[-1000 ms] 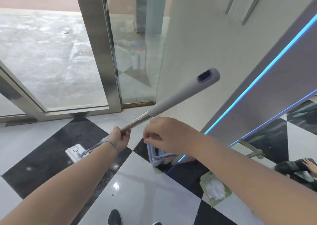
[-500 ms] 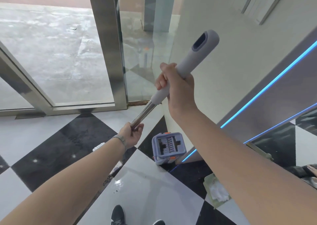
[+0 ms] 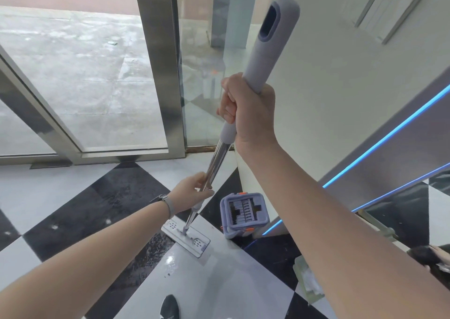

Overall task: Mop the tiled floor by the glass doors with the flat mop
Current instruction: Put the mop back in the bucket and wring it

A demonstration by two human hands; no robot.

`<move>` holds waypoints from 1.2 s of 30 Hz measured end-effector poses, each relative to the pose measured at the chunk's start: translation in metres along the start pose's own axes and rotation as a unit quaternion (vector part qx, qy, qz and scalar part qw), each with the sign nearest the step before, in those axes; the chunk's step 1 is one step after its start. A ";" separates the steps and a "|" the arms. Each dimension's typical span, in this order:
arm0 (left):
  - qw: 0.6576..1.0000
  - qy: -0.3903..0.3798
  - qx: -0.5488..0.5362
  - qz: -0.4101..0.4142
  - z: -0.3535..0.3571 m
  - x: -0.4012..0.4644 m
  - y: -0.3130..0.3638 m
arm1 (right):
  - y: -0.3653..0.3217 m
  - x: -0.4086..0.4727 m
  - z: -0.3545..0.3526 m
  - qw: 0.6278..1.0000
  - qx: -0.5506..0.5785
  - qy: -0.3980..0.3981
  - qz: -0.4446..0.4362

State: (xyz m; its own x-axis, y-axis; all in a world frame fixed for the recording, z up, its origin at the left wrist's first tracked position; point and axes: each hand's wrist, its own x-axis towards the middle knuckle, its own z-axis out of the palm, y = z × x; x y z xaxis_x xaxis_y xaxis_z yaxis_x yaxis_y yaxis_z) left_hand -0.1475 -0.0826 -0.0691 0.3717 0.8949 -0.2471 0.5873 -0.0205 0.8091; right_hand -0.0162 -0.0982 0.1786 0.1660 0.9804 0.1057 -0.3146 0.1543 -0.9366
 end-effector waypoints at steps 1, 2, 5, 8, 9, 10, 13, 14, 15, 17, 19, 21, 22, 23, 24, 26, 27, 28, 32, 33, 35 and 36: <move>1.000 -0.003 0.018 -0.002 0.002 0.003 0.007 | 0.000 0.000 -0.001 1.000 0.002 0.000 0.001; 0.999 -0.005 0.044 -0.004 0.003 0.006 0.012 | 0.000 -0.001 -0.002 1.000 0.003 0.000 0.001; 0.994 -0.017 0.109 0.000 0.006 0.011 0.019 | -0.002 -0.004 -0.008 1.000 0.005 0.002 -0.003; 0.994 -0.028 0.109 -0.004 0.011 0.009 0.019 | -0.005 -0.008 -0.018 1.000 0.013 0.007 -0.002; 0.994 -0.031 0.106 -0.008 0.013 0.008 0.019 | -0.005 -0.010 -0.021 1.000 0.016 0.008 -0.001; 0.994 -0.032 0.104 -0.011 0.015 0.006 0.019 | -0.005 -0.011 -0.024 1.000 0.021 0.007 -0.001; 0.994 -0.034 0.102 -0.015 0.023 0.001 0.018 | -0.004 -0.021 -0.035 0.999 0.036 -0.001 -0.004; 0.994 -0.035 0.106 -0.014 0.026 -0.002 0.019 | -0.004 -0.025 -0.039 0.999 0.040 -0.004 -0.008; 0.993 -0.036 0.110 -0.012 0.029 -0.004 0.020 | -0.005 -0.028 -0.042 0.999 0.043 -0.006 -0.011; 0.993 -0.033 0.113 -0.006 0.034 -0.009 0.025 | -0.007 -0.033 -0.046 0.999 0.040 -0.003 -0.015; 0.993 -0.030 0.112 -0.009 0.037 -0.013 0.031 | -0.010 -0.036 -0.049 0.999 0.038 -0.003 -0.014; 0.993 -0.031 0.115 -0.011 0.040 -0.014 0.035 | -0.014 -0.038 -0.052 0.999 0.041 -0.006 -0.011; 0.992 -0.033 0.119 -0.012 0.042 -0.015 0.037 | -0.015 -0.039 -0.054 0.999 0.042 -0.007 -0.010; 0.992 -0.034 0.121 -0.013 0.044 -0.014 0.039 | -0.016 -0.039 -0.056 0.999 0.042 -0.007 -0.009; 0.992 -0.034 0.120 -0.013 0.047 -0.015 0.040 | -0.016 -0.040 -0.058 0.999 0.043 -0.007 -0.009; 0.992 -0.033 0.119 -0.012 0.050 -0.015 0.041 | -0.017 -0.042 -0.061 0.999 0.044 -0.006 -0.011; 0.992 -0.033 0.119 -0.012 0.052 -0.015 0.042 | -0.017 -0.043 -0.063 0.999 0.042 -0.006 -0.011; 0.992 -0.031 0.121 -0.012 0.053 -0.016 0.042 | -0.017 -0.044 -0.064 0.999 0.040 -0.006 -0.012; 0.991 -0.032 0.127 -0.011 0.058 -0.017 0.045 | -0.019 -0.049 -0.070 0.999 0.039 0.003 -0.018; 0.991 -0.033 0.127 -0.012 0.059 -0.017 0.044 | -0.019 -0.050 -0.071 0.999 0.039 0.005 -0.019; 0.991 -0.030 0.127 -0.014 0.062 -0.017 0.043 | -0.019 -0.053 -0.073 0.999 0.036 0.007 -0.017; 0.992 -0.028 0.125 -0.015 0.063 -0.018 0.043 | -0.018 -0.054 -0.073 0.999 0.032 0.007 -0.016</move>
State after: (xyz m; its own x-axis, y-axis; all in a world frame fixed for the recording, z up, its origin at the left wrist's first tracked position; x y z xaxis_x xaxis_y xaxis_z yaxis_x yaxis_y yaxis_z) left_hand -0.0836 -0.1277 -0.0637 0.3864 0.8708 -0.3040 0.7561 -0.1103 0.6451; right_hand 0.0491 -0.1632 0.1654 0.1906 0.9729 0.1306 -0.3683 0.1942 -0.9092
